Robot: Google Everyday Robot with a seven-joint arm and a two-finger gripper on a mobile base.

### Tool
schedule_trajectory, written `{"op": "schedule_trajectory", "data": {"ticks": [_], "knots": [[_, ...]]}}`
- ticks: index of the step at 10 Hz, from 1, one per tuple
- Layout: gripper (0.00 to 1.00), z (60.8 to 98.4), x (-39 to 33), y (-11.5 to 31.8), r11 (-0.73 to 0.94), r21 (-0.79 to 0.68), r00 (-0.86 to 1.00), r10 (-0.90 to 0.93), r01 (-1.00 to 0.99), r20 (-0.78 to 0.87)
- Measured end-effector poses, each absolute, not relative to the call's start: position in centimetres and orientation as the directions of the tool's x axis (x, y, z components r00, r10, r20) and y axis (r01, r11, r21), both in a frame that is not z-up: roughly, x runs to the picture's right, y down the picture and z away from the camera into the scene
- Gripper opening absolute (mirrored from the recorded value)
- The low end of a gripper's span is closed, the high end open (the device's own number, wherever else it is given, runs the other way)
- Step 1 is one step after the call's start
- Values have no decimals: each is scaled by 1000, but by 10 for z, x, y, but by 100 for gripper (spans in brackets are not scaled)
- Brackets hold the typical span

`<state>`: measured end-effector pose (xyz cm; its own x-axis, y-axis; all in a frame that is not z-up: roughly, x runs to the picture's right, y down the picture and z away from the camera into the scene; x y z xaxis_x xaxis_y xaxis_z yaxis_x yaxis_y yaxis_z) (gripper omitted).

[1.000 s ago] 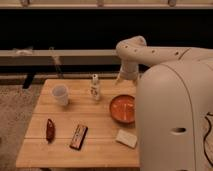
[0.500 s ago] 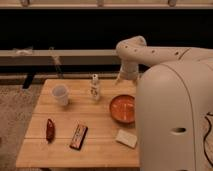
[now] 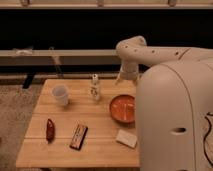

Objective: Place the pepper on the white sponge

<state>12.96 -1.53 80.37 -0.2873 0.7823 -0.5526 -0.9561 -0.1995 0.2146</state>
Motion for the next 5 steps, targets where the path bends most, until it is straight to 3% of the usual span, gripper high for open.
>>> {"op": "schedule_trajectory", "data": {"ticks": [5], "knots": [[80,799,125,-16,-187,190,-263,793,-964,-550]]}}
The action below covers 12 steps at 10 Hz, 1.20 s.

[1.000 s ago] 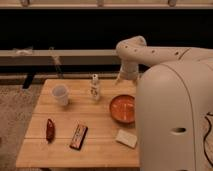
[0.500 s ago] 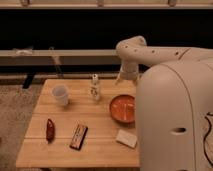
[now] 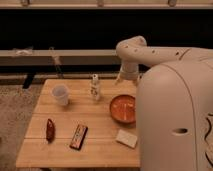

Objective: Place the pepper on the white sponge

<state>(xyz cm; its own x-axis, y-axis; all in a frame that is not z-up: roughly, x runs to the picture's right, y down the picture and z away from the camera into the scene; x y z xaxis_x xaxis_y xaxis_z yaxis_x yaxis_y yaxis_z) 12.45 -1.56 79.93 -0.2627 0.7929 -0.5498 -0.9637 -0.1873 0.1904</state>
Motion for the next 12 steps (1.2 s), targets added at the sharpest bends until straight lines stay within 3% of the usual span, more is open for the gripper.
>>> {"op": "schedule_trajectory", "data": {"ticks": [3,12], "knots": [[80,768,91,1,-115,98,-150,824,-988,-546],[80,660,-77,120,148,-144,202,835,-978,-512]]}}
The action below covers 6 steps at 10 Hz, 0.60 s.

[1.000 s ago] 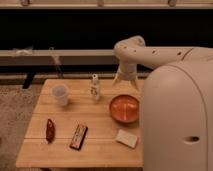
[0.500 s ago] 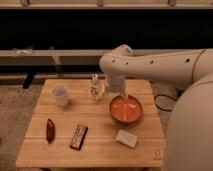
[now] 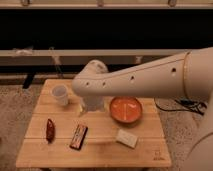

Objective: Place the pepper on the white sponge

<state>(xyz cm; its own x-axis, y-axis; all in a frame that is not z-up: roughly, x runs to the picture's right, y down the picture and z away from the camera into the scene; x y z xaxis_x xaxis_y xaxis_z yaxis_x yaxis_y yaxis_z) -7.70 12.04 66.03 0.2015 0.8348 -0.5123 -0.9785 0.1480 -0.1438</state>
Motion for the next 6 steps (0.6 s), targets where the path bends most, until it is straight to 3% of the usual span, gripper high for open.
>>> {"op": "schedule_trajectory", "data": {"ticks": [2,6], "knots": [[80,644,-121,142,207,-199,281,820,-958,-499],[80,644,-120,142,208,-195,280,819,-958,-500]]}}
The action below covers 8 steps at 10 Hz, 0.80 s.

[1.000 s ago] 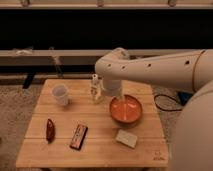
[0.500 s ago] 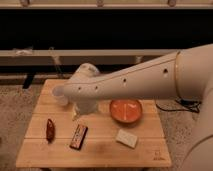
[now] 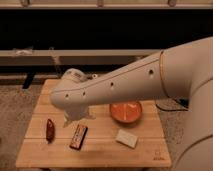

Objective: Place the pepper on the white sponge

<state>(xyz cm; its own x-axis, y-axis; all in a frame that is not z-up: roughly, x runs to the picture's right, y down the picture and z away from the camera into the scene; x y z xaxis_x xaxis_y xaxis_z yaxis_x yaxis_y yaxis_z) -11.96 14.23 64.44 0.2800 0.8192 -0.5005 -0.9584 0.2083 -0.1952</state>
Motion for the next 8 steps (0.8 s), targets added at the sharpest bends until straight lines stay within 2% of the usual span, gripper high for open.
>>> {"op": "schedule_trajectory", "data": {"ticks": [3,8], "knots": [[80,660,-121,143,185,-215,274,802,-959,-531],[80,689,-207,135,214,-291,347,753,-933,-559]]}}
